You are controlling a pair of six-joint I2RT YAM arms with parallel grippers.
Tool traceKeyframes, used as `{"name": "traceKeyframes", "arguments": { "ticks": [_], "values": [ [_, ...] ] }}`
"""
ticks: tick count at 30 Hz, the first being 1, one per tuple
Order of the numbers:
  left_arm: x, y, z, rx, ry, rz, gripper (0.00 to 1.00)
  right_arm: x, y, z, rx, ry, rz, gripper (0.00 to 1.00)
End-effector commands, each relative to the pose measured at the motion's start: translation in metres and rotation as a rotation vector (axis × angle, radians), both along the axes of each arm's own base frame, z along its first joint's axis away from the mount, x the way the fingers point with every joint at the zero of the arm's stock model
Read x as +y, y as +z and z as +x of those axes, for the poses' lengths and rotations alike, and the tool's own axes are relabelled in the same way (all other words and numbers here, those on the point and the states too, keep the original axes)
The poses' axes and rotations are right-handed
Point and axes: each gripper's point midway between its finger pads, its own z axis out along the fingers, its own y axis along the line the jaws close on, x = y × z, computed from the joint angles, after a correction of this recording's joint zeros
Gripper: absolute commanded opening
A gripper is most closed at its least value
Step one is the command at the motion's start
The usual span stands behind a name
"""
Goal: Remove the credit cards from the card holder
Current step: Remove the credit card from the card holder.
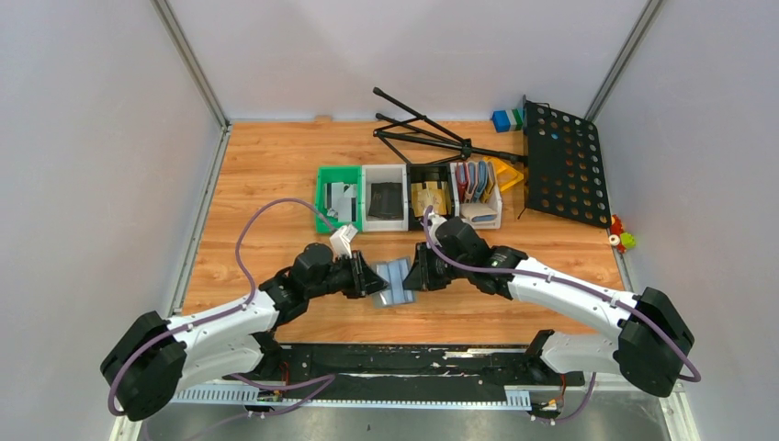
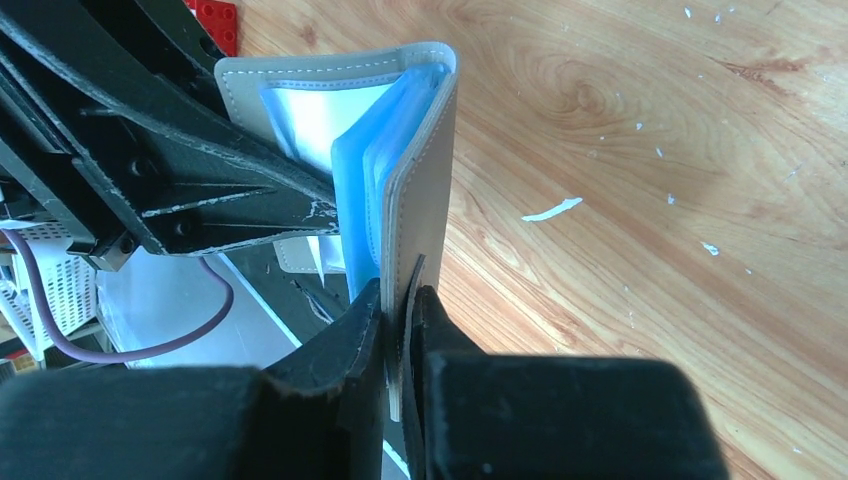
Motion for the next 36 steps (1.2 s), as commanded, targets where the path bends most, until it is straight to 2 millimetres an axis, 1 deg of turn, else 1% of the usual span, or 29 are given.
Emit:
{"name": "traceKeyframes", "arguments": {
  "ticks": [1, 4, 7, 11, 13, 14, 15, 17, 20, 21, 24, 25, 26, 27, 29, 31, 32, 33, 34, 35, 36],
  "values": [
    [0.002, 0.019, 0.006, -0.082, -0.003, 0.042, 0.26, -0.002, 0.012, 0.008, -0.047, -0.022, 0.001, 0.00],
    [0.015, 0.009, 0.010, -0.094, 0.023, 0.146, 0.31, -0.010, 0.013, 0.013, -0.073, -0.048, -0.043, 0.00],
    [0.019, 0.007, 0.013, -0.108, 0.032, 0.165, 0.32, -0.013, 0.015, 0.014, -0.083, -0.055, -0.051, 0.00],
    [0.017, 0.007, 0.011, -0.105, 0.015, 0.147, 0.26, -0.012, 0.015, 0.013, -0.078, -0.051, -0.047, 0.00],
    [0.013, 0.010, 0.010, -0.110, 0.001, 0.116, 0.20, -0.011, 0.014, 0.012, -0.074, -0.043, -0.032, 0.00],
    [0.012, 0.008, 0.008, -0.104, -0.006, 0.106, 0.16, -0.010, 0.014, 0.011, -0.072, -0.041, -0.029, 0.00],
    [0.011, 0.007, 0.008, -0.099, -0.010, 0.100, 0.13, -0.009, 0.014, 0.011, -0.069, -0.040, -0.029, 0.00],
    [0.010, 0.005, 0.008, -0.095, -0.013, 0.092, 0.11, -0.011, 0.013, 0.011, -0.067, -0.042, -0.036, 0.00],
    [0.012, 0.001, 0.009, -0.089, 0.000, 0.100, 0.11, -0.014, 0.010, 0.012, -0.069, -0.053, -0.058, 0.00],
    [0.014, -0.001, 0.009, -0.086, 0.005, 0.101, 0.15, -0.015, 0.010, 0.012, -0.068, -0.053, -0.060, 0.00],
    [0.011, 0.002, 0.006, -0.088, -0.002, 0.046, 0.45, -0.014, 0.010, 0.011, -0.066, -0.046, -0.052, 0.00],
    [0.008, 0.004, 0.005, -0.087, -0.006, 0.018, 0.53, -0.012, 0.010, 0.009, -0.063, -0.040, -0.044, 0.00],
    [0.005, 0.009, 0.006, -0.096, -0.007, -0.012, 0.59, -0.011, 0.010, 0.009, -0.062, -0.037, -0.037, 0.00],
    [0.004, 0.008, 0.005, -0.093, -0.011, -0.020, 0.61, -0.010, 0.011, 0.008, -0.057, -0.032, -0.028, 0.00],
    [0.002, 0.005, 0.006, -0.078, -0.017, -0.008, 0.63, -0.007, 0.013, 0.008, -0.057, -0.030, -0.012, 0.00],
    [-0.002, 0.007, 0.006, -0.078, -0.031, -0.020, 0.66, -0.006, 0.013, 0.008, -0.054, -0.027, -0.009, 0.00],
    [-0.004, 0.012, 0.006, -0.085, -0.033, -0.045, 0.71, -0.006, 0.012, 0.008, -0.053, -0.026, -0.012, 0.00],
    [-0.005, 0.016, 0.006, -0.091, -0.034, -0.072, 0.80, -0.005, 0.012, 0.008, -0.050, -0.028, -0.013, 0.00],
    [-0.006, 0.020, 0.005, -0.099, -0.032, -0.100, 0.95, -0.005, 0.012, 0.008, -0.049, -0.027, -0.011, 0.00],
    [-0.006, 0.024, 0.005, -0.110, -0.028, -0.124, 0.99, -0.004, 0.012, 0.008, -0.048, -0.026, -0.007, 0.00],
    [-0.006, 0.028, 0.005, -0.114, -0.021, -0.146, 1.00, -0.003, 0.013, 0.008, -0.045, -0.025, 0.000, 0.00]
  ]
}}
